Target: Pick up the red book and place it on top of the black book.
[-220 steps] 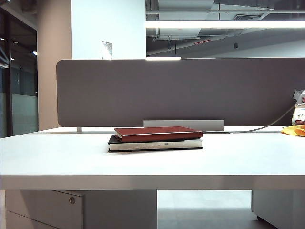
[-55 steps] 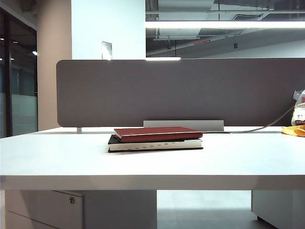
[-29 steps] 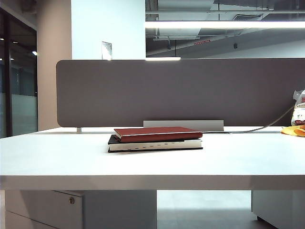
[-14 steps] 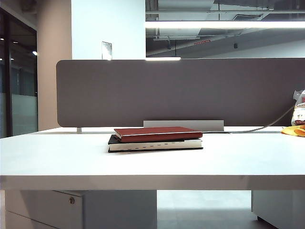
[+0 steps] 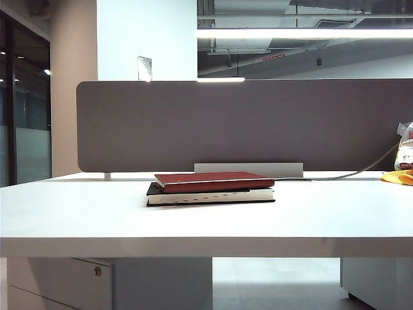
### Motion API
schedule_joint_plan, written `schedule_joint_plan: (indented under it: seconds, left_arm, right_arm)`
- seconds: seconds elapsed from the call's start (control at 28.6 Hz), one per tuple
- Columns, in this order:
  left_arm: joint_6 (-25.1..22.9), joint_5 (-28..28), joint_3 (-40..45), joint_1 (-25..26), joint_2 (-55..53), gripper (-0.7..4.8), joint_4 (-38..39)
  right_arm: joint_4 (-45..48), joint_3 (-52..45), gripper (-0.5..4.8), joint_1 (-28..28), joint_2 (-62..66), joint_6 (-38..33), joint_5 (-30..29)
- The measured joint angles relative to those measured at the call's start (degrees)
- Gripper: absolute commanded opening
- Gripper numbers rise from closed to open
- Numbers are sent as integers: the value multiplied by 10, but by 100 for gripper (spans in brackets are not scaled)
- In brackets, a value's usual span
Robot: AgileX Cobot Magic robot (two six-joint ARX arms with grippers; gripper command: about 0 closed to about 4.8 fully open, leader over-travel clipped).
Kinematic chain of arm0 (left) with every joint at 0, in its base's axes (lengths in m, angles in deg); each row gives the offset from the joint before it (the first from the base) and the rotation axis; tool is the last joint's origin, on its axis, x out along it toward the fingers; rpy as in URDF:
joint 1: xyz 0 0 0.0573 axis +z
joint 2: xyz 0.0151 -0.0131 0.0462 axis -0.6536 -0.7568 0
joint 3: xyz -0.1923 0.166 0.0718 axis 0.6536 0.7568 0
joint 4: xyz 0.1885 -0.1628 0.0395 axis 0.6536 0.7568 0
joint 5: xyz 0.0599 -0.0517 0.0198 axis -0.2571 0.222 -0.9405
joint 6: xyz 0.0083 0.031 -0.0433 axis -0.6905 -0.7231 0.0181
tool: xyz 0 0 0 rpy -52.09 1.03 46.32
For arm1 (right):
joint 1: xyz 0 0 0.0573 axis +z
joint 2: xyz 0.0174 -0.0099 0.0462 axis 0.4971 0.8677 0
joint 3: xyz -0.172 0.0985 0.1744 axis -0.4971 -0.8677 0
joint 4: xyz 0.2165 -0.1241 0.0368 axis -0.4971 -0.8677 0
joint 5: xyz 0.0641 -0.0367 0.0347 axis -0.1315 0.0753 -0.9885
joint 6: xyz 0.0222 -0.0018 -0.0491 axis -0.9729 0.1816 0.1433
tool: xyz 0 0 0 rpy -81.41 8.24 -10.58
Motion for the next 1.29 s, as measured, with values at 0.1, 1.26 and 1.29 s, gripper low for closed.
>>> schedule_joint_plan:
  seconds: [0.1, 1.26, 1.29]
  left_arm:
    - [-7, 0, 1, 0, 0, -6, -3]
    - [-37, 0, 1, 0, 0, -6, -3]
    - [-37, 0, 1, 0, 0, -6, -3]
  right_arm:
    - [0, 0, -1, 0, 0, 0, 0]
    - [0, 0, -1, 0, 0, 0, 0]
    - [0, 0, -1, 0, 0, 0, 0]
